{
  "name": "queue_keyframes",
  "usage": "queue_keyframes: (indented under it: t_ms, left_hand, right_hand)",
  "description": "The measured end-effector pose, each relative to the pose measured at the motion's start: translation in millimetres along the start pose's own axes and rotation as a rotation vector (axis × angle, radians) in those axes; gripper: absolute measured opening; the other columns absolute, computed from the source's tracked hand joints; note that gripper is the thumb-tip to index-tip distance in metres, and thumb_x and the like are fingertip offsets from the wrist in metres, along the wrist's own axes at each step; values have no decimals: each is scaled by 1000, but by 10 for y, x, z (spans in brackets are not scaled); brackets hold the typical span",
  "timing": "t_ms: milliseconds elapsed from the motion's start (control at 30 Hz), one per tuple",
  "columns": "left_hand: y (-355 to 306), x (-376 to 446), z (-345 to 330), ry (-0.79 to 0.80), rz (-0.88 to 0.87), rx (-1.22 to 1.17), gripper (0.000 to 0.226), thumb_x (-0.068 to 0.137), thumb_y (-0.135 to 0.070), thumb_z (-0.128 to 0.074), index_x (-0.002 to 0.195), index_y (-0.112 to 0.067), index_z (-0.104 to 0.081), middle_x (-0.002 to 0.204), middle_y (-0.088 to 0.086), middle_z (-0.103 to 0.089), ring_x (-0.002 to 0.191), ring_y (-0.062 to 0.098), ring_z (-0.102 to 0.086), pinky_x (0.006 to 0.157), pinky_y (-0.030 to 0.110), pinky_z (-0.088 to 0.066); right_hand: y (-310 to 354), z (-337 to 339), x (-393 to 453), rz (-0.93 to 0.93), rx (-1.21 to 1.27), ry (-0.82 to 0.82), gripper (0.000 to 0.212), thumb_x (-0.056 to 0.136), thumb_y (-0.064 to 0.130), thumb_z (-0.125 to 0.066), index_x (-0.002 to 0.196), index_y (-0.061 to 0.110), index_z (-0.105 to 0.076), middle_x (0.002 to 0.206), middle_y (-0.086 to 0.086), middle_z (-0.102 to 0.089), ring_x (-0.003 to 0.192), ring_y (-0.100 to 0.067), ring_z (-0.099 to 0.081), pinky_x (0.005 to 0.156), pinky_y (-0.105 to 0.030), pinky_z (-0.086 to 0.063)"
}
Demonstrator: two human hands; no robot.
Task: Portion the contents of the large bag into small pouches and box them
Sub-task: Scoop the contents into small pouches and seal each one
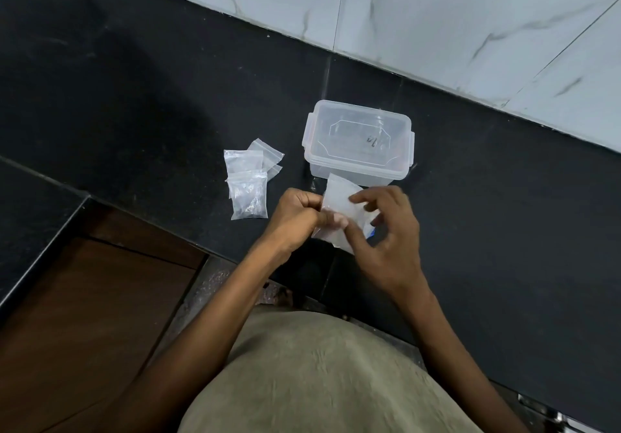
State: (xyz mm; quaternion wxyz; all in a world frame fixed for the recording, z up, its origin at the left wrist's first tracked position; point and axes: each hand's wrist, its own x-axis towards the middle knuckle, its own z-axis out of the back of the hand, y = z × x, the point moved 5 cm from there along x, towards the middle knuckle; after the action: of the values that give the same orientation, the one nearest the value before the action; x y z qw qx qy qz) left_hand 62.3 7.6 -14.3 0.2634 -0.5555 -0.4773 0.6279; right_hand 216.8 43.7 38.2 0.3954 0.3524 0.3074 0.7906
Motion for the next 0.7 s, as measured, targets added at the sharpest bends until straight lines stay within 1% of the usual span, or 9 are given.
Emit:
queue_keyframes:
  t_ms: [67,133,267,367,433,500,533,600,700]
  left_hand:
    - [-10,-18,10,76,-41,60,13,74,5,-79,87,5,-77,89,25,-75,80,26,-69,77,36,-57]
    - [-6,-1,17,129,-78,152,22,67,-3,-82,86,7,-76,93,31,-73,82,27,-67,85,46,-58]
    - [31,63,54,154,-100,323,23,66,-11,-79,86,0,-78,92,24,-75,82,19,-67,91,55,-56]
    - [61,97,106,109,-117,385,17,67,-20,-78,82,-13,-79,87,14,-76,81,17,-66,87,49,-57]
    - [53,103,124,34,-135,413,21,71,-18,-81,91,-15,-75,89,0,-73,83,12,-65,84,39,-56]
    - [-6,73,145,-136,-207,432,33,76,-7,-82,103,-20,-71,103,-5,-66,92,8,-63,86,23,-53]
    - [-53,35,159,-248,-259,425,32,77,-6,-81,102,-21,-69,103,-4,-65,92,6,-62,82,18,-51]
    - [-111,-45,157,-385,-292,338,14,83,-12,-79,87,-18,-67,88,-1,-68,77,7,-62,70,18,-51]
    - [-88,-93,-2,-229,-168,198,22,89,-23,-76,76,-6,-69,67,2,-71,58,13,-65,55,28,-52]
  right_hand:
    - [-80,20,46,-103,-49,-17,39,85,24,-73,123,17,-64,122,3,-57,114,-16,-52,88,-25,-48]
    - [-179,38,97,-156,-88,10,39,89,23,-72,126,19,-64,125,5,-59,115,-12,-52,89,-27,-48]
    - [-270,63,146,-304,111,85,16,89,7,-75,99,19,-78,96,10,-75,86,-7,-69,76,-22,-52]
    - [-300,62,130,-379,192,104,15,86,6,-78,91,20,-79,85,9,-76,78,-7,-69,73,-21,-54]
    - [-315,61,126,-416,241,99,18,83,6,-81,89,22,-78,83,7,-77,77,-12,-70,74,-29,-58]
    - [-320,69,121,-441,278,80,20,79,4,-84,90,19,-79,83,3,-77,78,-16,-71,77,-37,-61]
    - [-318,75,117,-448,296,67,20,78,3,-85,91,18,-78,83,1,-77,78,-17,-71,77,-39,-61]
    - [-322,82,103,-469,329,37,21,76,1,-86,89,15,-78,81,-2,-76,77,-21,-72,77,-42,-61]
    - [-297,59,76,-472,355,28,22,74,1,-88,85,14,-74,78,-5,-75,76,-28,-72,74,-44,-61]
